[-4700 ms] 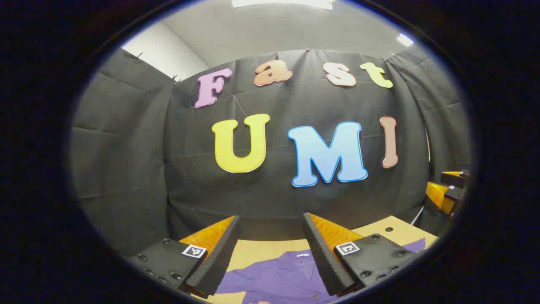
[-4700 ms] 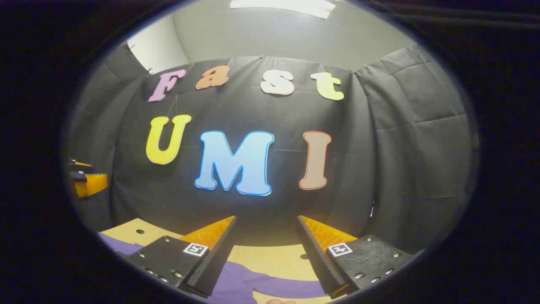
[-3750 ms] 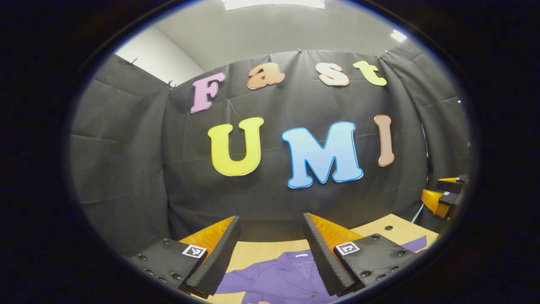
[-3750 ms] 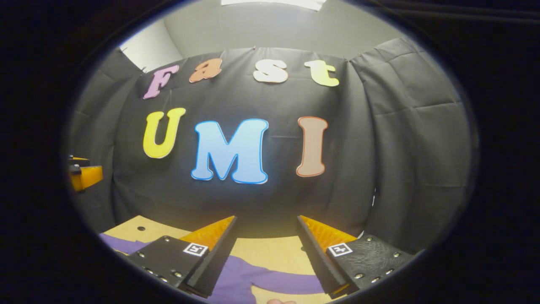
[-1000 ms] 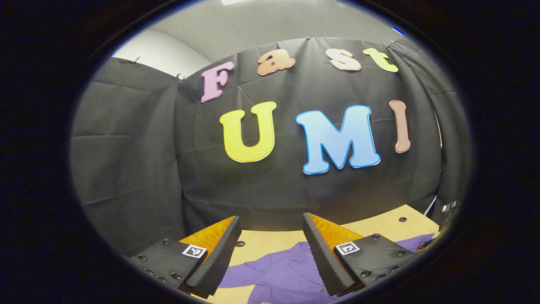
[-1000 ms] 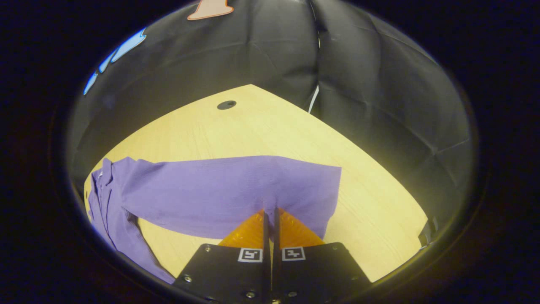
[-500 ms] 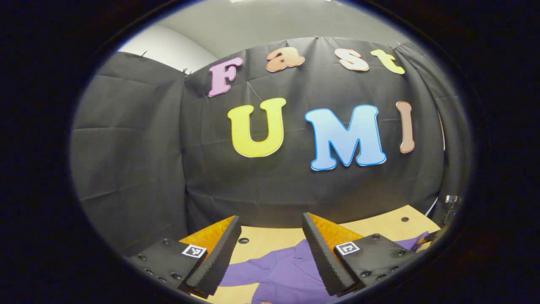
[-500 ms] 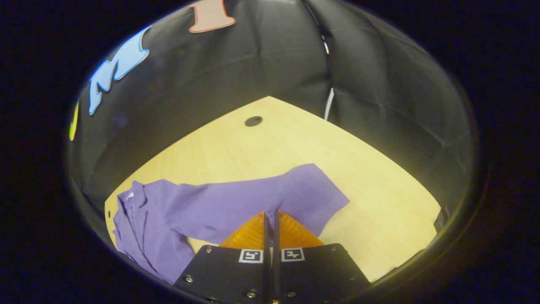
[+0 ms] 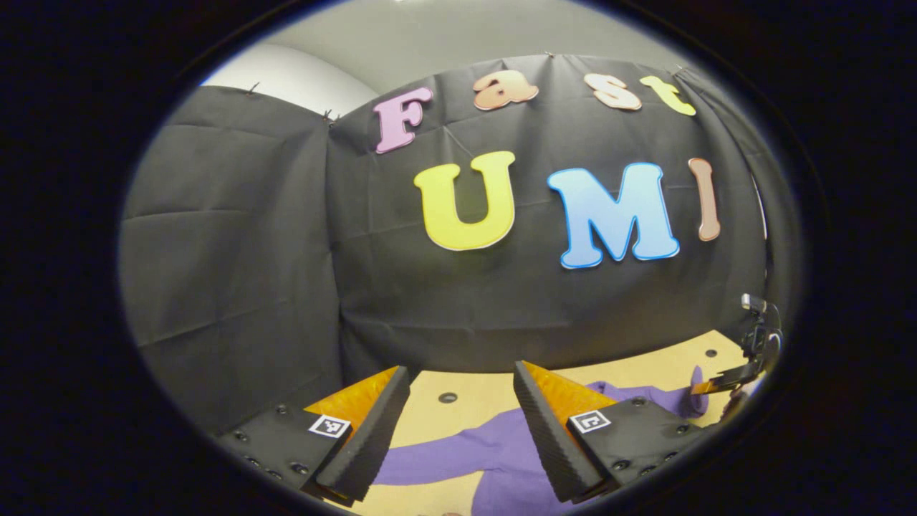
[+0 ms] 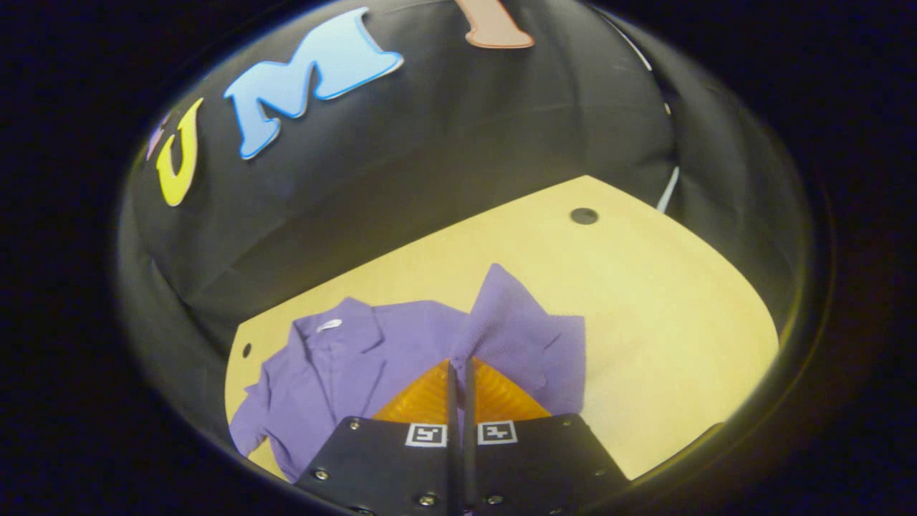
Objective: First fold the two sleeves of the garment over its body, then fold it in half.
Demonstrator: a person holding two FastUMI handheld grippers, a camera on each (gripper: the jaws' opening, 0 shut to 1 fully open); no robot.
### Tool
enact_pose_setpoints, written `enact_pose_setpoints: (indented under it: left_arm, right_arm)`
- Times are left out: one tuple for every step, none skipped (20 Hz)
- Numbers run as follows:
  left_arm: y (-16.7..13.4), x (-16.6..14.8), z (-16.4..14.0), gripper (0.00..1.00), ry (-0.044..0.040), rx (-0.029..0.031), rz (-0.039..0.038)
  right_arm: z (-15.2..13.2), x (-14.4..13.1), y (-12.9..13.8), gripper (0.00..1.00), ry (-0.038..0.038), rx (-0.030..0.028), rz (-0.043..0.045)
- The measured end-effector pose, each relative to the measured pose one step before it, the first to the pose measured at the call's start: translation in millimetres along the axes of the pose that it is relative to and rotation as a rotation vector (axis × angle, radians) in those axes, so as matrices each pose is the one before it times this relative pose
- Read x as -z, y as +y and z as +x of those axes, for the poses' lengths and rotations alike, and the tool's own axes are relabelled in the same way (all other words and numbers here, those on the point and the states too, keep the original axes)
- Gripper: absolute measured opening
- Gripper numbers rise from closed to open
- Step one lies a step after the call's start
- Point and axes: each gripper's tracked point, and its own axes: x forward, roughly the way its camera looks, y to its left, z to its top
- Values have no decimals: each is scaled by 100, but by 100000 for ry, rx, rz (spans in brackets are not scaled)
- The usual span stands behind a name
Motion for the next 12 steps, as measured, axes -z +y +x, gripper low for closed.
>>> enact_pose_setpoints:
  left_arm:
    - [1046,585,251,97,784,-876,-394]
    - [1031,429,148,96,773,-1120,-440]
    - [1099,630,-39,96,683,-1131,-289]
    - [1073,449,173,96,591,-1237,-172]
    - [1044,435,239,96,556,-1177,-131]
    - [1056,551,189,95,631,-1365,-88]
    - [909,449,214,95,486,-1397,-194]
    - [1058,561,154,96,724,-1326,-390]
    - [934,674,76,96,708,-1285,-479]
    - [988,592,-26,96,754,-1268,-455]
    - [833,426,-5,96,710,-1101,-386]
    - [721,653,135,96,764,-1346,-166]
  right_arm:
    - [240,518,2253,1,683,-2957,-2125]
    - [353,302,2257,1,863,-3009,-2053]
    - [303,620,2177,1,1077,-2589,-1995]
    - [252,473,2119,2,951,-2474,-2064]
    - [342,620,1846,1,1172,-2548,-1874]
    - [495,496,1793,1,1376,-2330,-1591]
    - [813,663,1827,1,1375,-2178,-1396]
    - [478,515,1661,1,1299,-2043,-1463]
    - [529,605,1808,1,1435,-2036,-1598]
    - [535,557,1342,1,1429,-1696,-1678]
    - [618,664,1402,1,1537,-1508,-1891]
    - [825,531,1145,1,1395,-1043,-2104]
